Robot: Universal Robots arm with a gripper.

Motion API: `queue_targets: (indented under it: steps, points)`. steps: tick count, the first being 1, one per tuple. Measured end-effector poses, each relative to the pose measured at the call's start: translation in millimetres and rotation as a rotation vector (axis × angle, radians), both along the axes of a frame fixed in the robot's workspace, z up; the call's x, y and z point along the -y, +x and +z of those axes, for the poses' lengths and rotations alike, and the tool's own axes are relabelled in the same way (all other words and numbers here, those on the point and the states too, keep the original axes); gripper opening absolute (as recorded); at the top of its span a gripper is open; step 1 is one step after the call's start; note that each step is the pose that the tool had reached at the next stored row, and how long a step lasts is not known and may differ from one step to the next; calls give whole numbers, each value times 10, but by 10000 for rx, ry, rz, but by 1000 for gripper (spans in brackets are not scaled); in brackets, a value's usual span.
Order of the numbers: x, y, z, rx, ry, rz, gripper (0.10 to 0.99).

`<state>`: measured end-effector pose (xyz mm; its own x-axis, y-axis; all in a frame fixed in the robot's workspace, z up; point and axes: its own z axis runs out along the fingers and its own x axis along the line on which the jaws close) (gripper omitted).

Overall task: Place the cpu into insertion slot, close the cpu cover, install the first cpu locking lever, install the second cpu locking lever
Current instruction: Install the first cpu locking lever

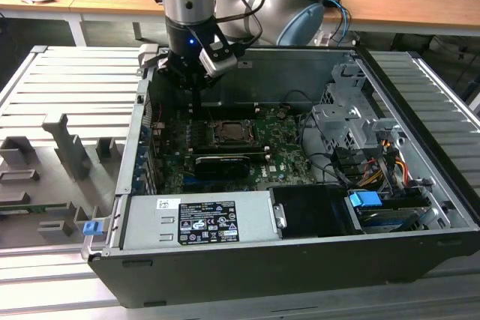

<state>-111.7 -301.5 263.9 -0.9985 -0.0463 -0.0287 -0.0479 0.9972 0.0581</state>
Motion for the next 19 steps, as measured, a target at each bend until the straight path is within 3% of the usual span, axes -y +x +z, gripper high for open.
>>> queue_targets:
  steps: [4,11,19]
  points:
    - [-14,0,-9,0,0,7,106]
    - [-40,137,-12,0,1,5,106]
    - [-40,185,-12,0,1,6,106]
